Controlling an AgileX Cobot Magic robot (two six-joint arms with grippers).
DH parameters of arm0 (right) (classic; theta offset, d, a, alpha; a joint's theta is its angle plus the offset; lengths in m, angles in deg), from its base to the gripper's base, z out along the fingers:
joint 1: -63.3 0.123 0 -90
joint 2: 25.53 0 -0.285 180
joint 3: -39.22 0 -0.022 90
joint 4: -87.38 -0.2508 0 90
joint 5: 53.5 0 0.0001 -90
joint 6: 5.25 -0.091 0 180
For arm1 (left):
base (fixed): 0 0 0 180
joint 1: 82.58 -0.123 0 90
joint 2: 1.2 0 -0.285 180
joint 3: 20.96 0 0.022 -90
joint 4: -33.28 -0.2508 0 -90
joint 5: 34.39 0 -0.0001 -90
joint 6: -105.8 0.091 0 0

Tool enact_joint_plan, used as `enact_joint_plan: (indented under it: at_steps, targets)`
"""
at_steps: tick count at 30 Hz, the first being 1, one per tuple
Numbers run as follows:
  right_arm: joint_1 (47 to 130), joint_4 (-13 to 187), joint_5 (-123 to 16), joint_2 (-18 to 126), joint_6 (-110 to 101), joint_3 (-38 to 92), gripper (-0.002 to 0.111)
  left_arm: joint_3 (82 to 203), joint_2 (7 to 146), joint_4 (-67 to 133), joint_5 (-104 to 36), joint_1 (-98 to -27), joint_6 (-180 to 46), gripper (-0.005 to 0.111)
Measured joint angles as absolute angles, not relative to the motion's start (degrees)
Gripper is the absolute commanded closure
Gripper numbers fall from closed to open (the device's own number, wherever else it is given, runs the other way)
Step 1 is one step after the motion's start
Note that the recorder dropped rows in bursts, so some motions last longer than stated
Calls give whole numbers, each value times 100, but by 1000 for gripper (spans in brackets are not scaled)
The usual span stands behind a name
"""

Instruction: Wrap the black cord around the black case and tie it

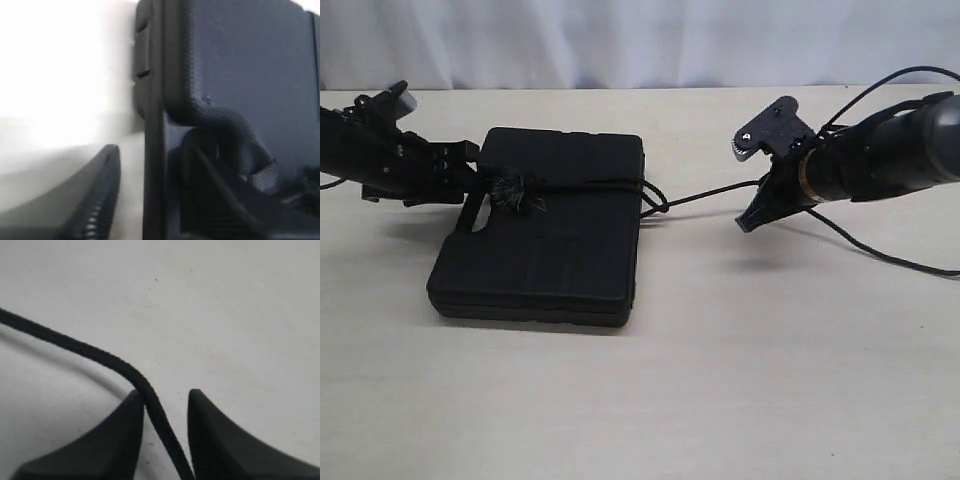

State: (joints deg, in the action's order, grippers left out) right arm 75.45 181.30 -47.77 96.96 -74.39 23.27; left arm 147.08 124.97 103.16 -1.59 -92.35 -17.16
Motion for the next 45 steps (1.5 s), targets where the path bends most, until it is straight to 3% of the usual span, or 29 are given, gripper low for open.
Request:
enact_joint_plan:
  at_steps: [2, 4, 5, 9, 12, 13, 15, 18, 20, 24, 29, 31, 40, 45]
  targets:
    - [7568, 17930, -4667, 9604, -7637, 2327, 44, 14730, 12482, 10500, -68, -9250, -1681, 54]
    - [7644, 17475, -4582, 9401, -7625, 2327, 43, 14876, 12329, 10400, 211, -9250, -1681, 55]
    - [7684, 17089, -4543, 9264, -7531, 2327, 45, 14963, 12202, 10282, 382, -9250, -1699, 64]
    - [7838, 15270, -4091, 8494, -5944, 2327, 65, 15161, 11337, 9320, 656, -9250, -2325, 104]
    - [8042, 12858, -2763, 7824, -2971, 2517, 103, 15183, 10552, 8160, 906, -9250, -3021, 107]
    - [8066, 11586, -1570, 7614, -1507, 2763, 104, 15188, 10212, 7567, 1189, -9250, -3451, 107]
    - [7994, 10637, 381, 7506, -642, 3035, 104, 15175, 9741, 6388, 1796, -9239, -4307, 107]
    - [7758, 10394, 1258, 7148, -1053, 2946, 104, 14709, 8959, 4232, 2187, -8972, -5804, 107]
    - [7660, 10323, 893, 6430, -1299, 2542, 104, 14059, 8162, 3582, 1822, -8626, -6372, 107]
    - [7624, 10263, -1368, 4195, -1504, 845, 104, 12770, 5948, 3486, 336, -7581, -6540, 107]
    - [7624, 10072, -5482, 2135, -1528, -1664, 104, 11196, 4608, 3500, -1650, -7306, -6554, 107]
    - [7624, 10072, -6005, 1735, -1528, -2215, 104, 10980, 4584, 3500, -1680, -7306, -6554, 107]
    - [7686, 10072, -6344, 729, -1528, -3300, 104, 10862, 4551, 3419, -1677, -7306, -6554, 107]
    - [7722, 10072, -5751, -323, -1528, -3759, 104, 9916, 3744, 3210, -2442, -7306, -6554, 107]
